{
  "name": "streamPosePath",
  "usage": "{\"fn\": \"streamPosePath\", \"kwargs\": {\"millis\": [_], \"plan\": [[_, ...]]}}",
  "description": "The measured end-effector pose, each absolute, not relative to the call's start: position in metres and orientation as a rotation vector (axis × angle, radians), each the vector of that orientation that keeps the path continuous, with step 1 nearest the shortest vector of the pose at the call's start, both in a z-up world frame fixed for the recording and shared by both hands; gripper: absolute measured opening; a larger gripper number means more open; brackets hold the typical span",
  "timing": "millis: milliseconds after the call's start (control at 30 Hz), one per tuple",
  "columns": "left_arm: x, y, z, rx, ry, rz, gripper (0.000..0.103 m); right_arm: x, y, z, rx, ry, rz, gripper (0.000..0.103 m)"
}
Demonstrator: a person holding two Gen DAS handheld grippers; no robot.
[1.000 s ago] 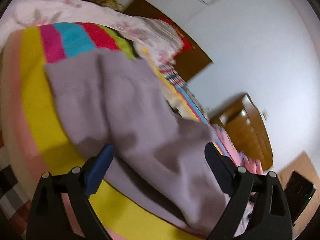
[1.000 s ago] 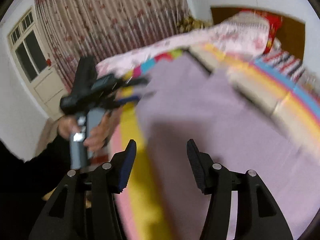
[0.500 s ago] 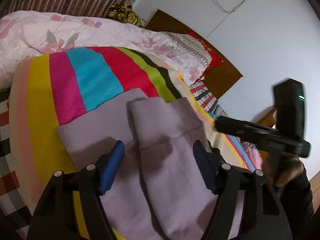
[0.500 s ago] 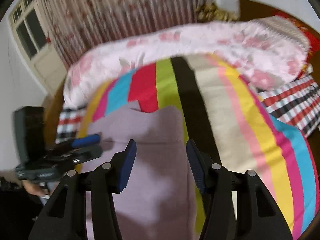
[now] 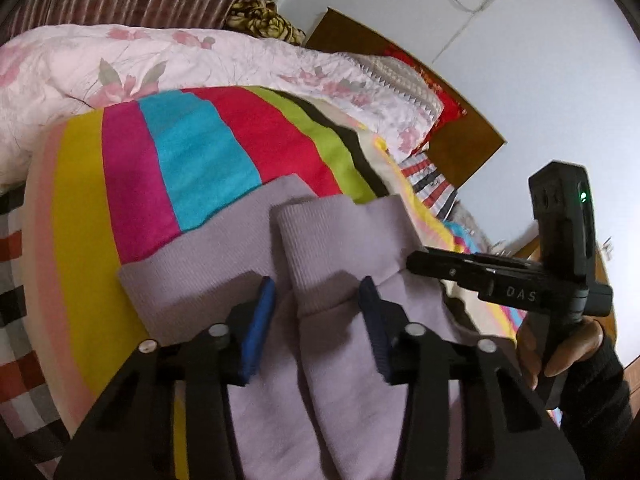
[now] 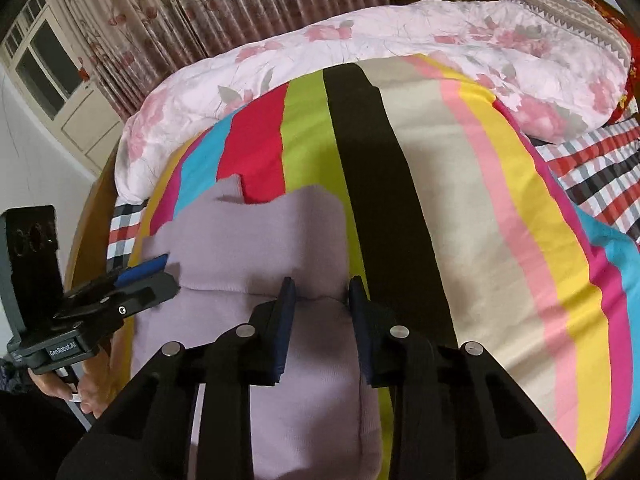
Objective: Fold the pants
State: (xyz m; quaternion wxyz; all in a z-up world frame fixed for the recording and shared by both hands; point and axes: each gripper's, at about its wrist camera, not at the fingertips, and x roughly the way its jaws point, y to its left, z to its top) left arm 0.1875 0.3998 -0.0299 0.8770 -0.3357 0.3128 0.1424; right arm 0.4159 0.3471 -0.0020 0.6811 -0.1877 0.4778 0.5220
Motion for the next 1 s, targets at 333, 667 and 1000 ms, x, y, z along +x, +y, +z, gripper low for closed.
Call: {"fn": "streamPosePath", "kwargs": {"millis": [333,667,1000], "plan": [[0.134,0.389,0.012,-0.657,0.461,0.295,0.011,0.36,0.356,0.063,-0.523,0.785,1.236,0.013],[0.104,0.425,-0.035,-0.858,0.556,0.399,0.012,0.331,0.429,0.019,-0.704,0.861,1.23,0.013],[0.104,0.437,-0.04,-0.834,0.485,0.386,0.014,0.335,0.417,0.031,-0.636,0.741,1.141,0.01]]}}
